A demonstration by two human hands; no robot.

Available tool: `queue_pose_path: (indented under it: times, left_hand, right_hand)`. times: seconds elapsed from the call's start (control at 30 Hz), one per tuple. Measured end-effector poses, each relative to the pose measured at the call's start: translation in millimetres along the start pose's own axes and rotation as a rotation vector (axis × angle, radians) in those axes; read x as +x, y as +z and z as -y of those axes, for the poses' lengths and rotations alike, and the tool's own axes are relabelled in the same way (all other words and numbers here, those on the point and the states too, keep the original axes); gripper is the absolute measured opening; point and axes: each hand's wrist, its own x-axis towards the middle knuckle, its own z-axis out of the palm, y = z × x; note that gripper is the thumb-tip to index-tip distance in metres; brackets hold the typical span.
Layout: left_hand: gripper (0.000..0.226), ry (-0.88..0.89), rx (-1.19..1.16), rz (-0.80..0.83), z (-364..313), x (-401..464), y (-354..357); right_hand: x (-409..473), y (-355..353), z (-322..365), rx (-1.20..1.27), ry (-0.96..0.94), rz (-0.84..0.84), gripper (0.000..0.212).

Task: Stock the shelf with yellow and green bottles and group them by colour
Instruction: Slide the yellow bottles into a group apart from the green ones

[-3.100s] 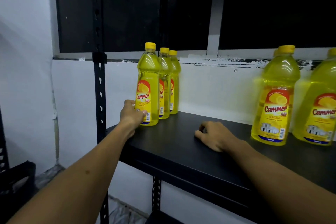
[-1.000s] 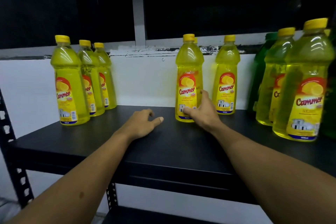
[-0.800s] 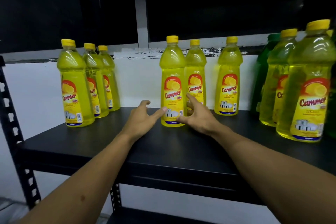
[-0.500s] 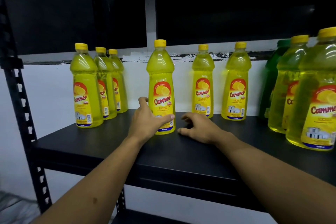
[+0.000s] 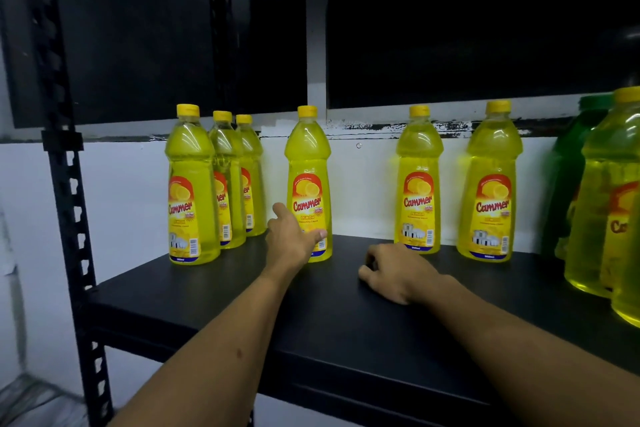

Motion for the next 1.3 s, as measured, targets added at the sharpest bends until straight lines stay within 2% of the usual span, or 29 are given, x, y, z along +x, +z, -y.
queue_pose_path:
  times: [0.17,0.5,0.87,1.07,1.13,1.2,1.3]
  left_hand:
    - [0.064,-0.029,0.022,0.034,11.0,28.3,5.5]
    - [0.063,-0.039,0.059,0.103,26.7,68.2,13.4]
    - [0.068,-0.028,0.032,0.164,31.9,68.5,16.3]
    - [0.071,-0.096,0.177,0.228,34.0,55.4,12.9]
    - [0.070,-0.123,0.232,0.199,28.6,47.7,13.1]
    - [0.071,-0.155,0.292,0.104,15.2,36.4,13.3]
    - [0.059,-0.035,0.399,0.056,-7.7,15.8,18.9]
  right_hand:
    - [12.7,2.2,-1.6,0.030,0.006,-0.009,0.035]
    - [21.9,7.7,-7.6,0.060,-0.027,-0.009,0.033]
    - [22.0,7.6,-8.4,0.112,-0.002,-0.005,0.030]
    - [23.6,9.0,-11.7,0.144,0.024,-0.016,0.031]
    - [22.9,8.1,-13.1,0.154,0.041,-0.074,0.034]
    - [22.1,5.8,-17.0,0.227,0.097,-0.225,0.034]
    - [19.1,-3.5,-28.7,0.389,0.271,-0.496,0.030]
